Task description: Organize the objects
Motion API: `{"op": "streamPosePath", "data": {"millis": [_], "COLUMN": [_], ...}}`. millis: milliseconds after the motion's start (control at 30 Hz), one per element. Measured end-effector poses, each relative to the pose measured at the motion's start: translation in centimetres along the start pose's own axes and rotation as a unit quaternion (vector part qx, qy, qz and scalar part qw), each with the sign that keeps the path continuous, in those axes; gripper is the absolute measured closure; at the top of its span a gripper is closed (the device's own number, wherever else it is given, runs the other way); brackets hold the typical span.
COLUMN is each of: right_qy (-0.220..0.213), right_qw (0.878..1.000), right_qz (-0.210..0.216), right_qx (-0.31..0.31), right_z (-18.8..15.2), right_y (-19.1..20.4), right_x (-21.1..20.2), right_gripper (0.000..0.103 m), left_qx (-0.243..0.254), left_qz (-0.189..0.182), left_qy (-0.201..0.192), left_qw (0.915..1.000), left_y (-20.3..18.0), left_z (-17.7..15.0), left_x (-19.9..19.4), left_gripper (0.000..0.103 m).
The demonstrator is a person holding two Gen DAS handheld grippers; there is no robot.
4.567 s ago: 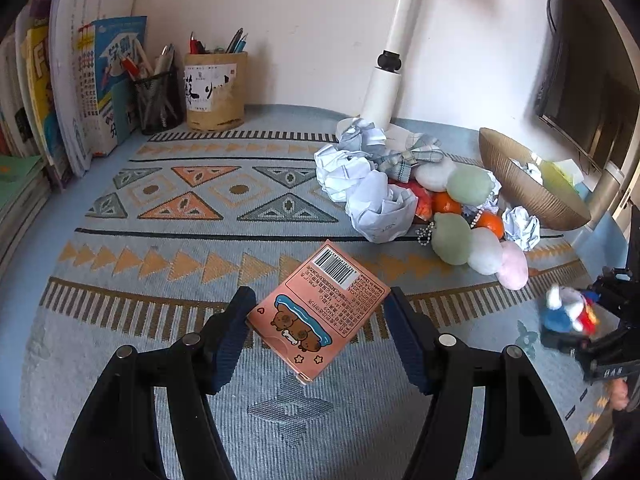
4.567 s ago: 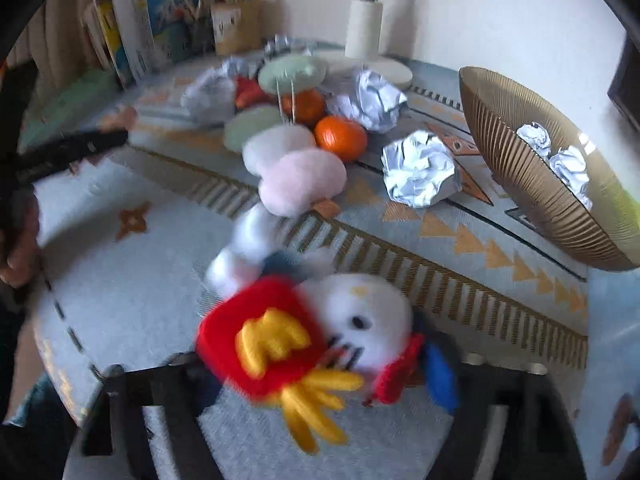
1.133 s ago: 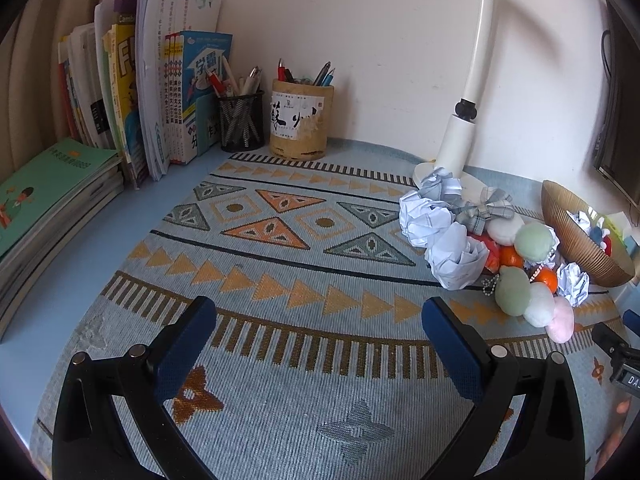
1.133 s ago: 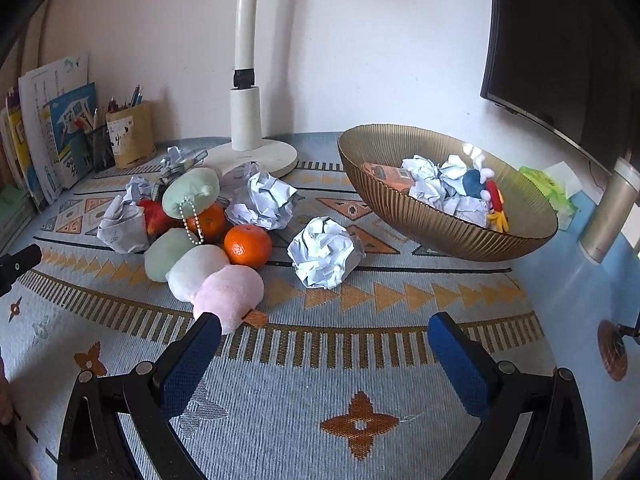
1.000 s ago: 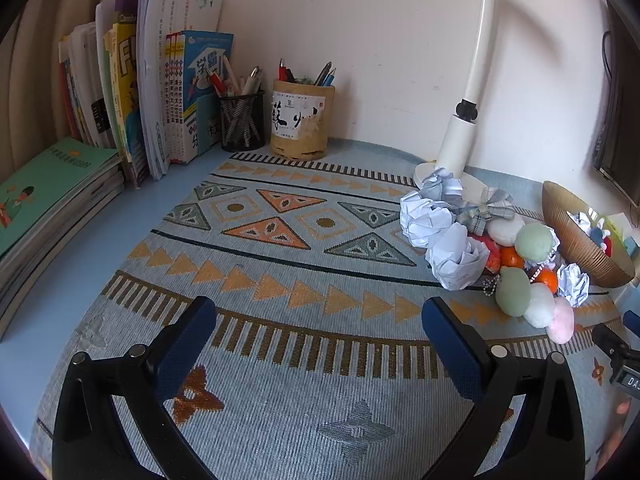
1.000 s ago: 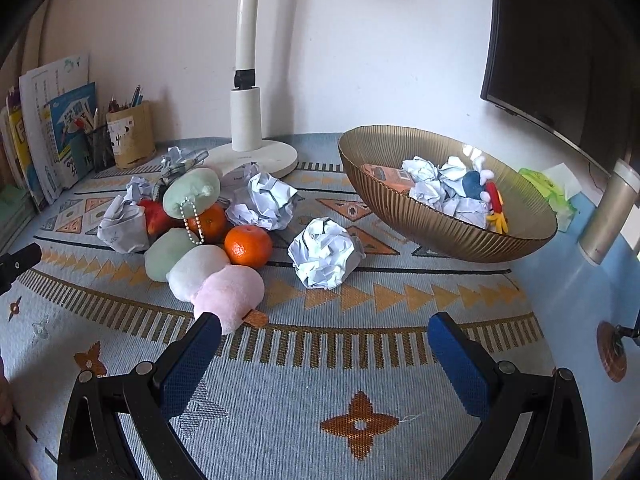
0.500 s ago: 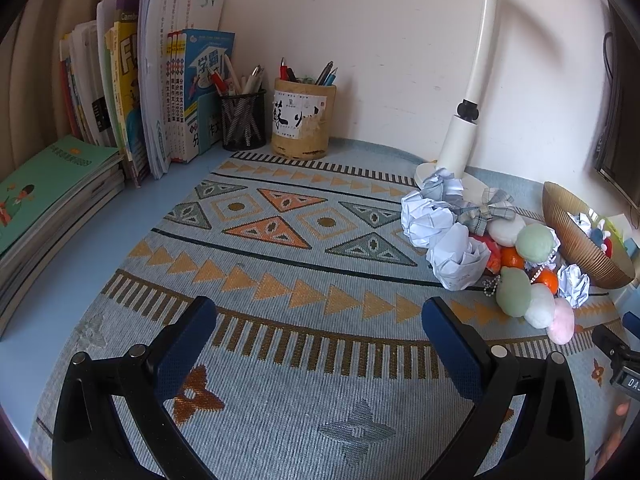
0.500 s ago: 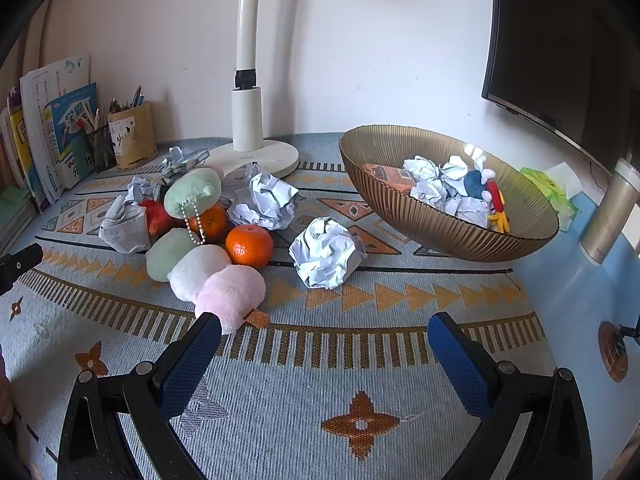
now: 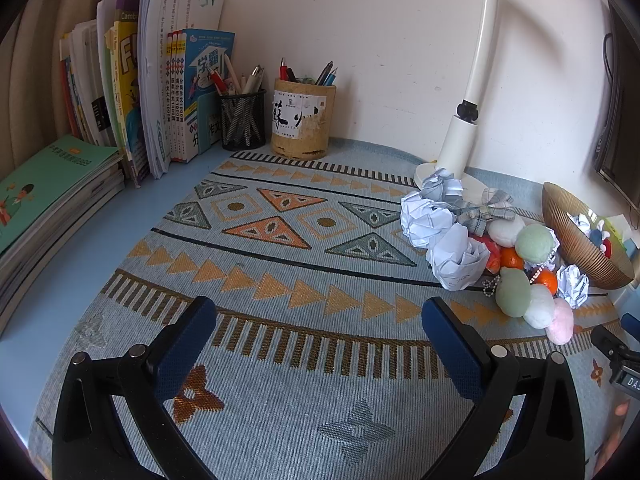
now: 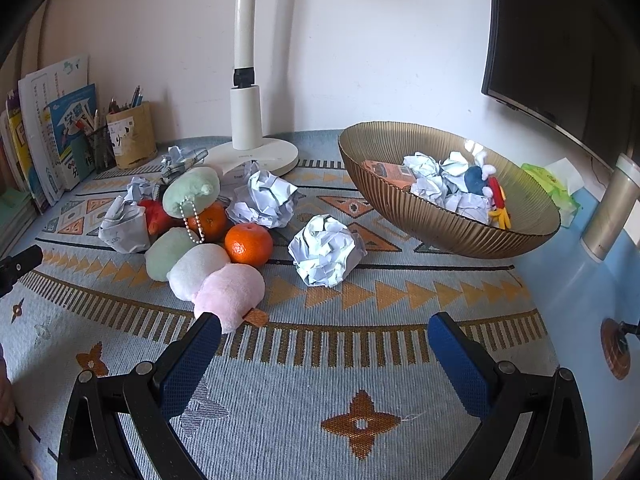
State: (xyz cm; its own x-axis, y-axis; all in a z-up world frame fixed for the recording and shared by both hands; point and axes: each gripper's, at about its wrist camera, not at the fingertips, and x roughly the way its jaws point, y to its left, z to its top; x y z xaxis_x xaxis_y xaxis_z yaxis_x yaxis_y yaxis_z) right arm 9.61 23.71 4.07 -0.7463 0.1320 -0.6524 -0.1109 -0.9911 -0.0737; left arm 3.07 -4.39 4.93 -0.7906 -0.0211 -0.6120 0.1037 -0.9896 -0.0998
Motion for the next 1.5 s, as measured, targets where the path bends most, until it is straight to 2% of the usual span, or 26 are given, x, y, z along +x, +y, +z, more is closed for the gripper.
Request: {"op": "streamPosePath", "data": {"millis": [667,733,800,833,900,933,1000,1033,1100,1133,1167,1200,1233,1267,1300,1333,1433,1500], "right_qy": [0.001,0.024,0.059,0.077,0.104,0.112,0.124,0.135,0.155,0.157,0.154,0.152,0.152,0.151,0.148,0.150,0.154,0.147], "right_qw": [1.000,1.000,0.997,0.995,0.989,0.987,0.986,0.984,0.977,0.976,0.977,0.977,0.976,0.975,0.972,0.966,0.953,0.953], "right_qz": [-0.003,0.007,0.043,0.069,0.108,0.111,0.109,0.116,0.148,0.152,0.150,0.148,0.153,0.163,0.183,0.209,0.258,0.261], "right_qx": [0.001,0.001,0.005,0.008,0.009,0.009,0.001,-0.003,-0.003,-0.002,-0.004,-0.008,-0.011,-0.012,-0.014,-0.016,-0.037,-0.049], "right_z": [-0.1,0.0,0.0,0.1,0.8,1.1,1.9,2.3,2.6,2.8,2.9,3.0,3.1,3.1,3.1,3.2,2.3,1.5], "right_y": [-0.4,-0.4,-0.4,-0.3,-0.1,0.0,0.3,0.6,1.3,1.4,1.7,2.1,2.4,2.6,3.2,3.7,5.6,6.1], "right_x": [0.4,1.0,1.8,2.3,3.2,3.6,4.7,5.5,6.9,7.2,7.6,7.8,8.0,7.8,7.2,6.8,4.4,2.7], "right_gripper": [0.000,0.000,0.000,0.000,0.000,0.000,0.000,0.000,0.000,0.000,0.000,0.003,0.005,0.009,0.015,0.016,0.017,0.017], "left_qx": [0.001,0.010,0.035,0.051,0.066,0.073,0.079,0.073,0.084,0.096,0.102,0.107,0.112,0.115,0.115,0.112,0.098,0.085], "left_qz": [0.001,0.017,0.031,0.024,-0.014,-0.055,-0.115,-0.136,-0.138,-0.134,-0.135,-0.142,-0.152,-0.155,-0.160,-0.172,-0.182,-0.193], "left_qy": [0.002,0.013,0.034,0.041,0.053,0.077,0.122,0.127,0.121,0.117,0.117,0.121,0.128,0.134,0.140,0.144,0.131,0.125], "left_qw": [1.0000,0.9997,0.9983,0.9975,0.9963,0.9928,0.9827,0.9798,0.9794,0.9794,0.9786,0.9765,0.9737,0.9720,0.9703,0.9680,0.9695,0.9694], "left_y": [-0.1,-0.5,-1.5,-2.1,-3.2,-4.1,-5.4,-6.0,-7.1,-7.7,-8.2,-8.6,-9.1,-9.3,-9.4,-9.4,-8.5,-7.5], "left_z": [0.0,0.0,0.2,0.5,1.4,2.2,3.1,3.9,4.6,4.9,5.0,5.2,5.1,5.0,4.9,4.7,4.4,4.0], "left_x": [0.1,0.4,1.1,1.3,1.6,2.3,3.7,4.5,5.5,6.2,6.8,7.5,8.1,8.5,8.9,8.9,7.7,6.4], "left_gripper": [0.001,0.001,0.001,0.001,0.001,0.001,0.001,0.001,0.002,0.003,0.010,0.022,0.027,0.041,0.052,0.057,0.060,0.060]}}
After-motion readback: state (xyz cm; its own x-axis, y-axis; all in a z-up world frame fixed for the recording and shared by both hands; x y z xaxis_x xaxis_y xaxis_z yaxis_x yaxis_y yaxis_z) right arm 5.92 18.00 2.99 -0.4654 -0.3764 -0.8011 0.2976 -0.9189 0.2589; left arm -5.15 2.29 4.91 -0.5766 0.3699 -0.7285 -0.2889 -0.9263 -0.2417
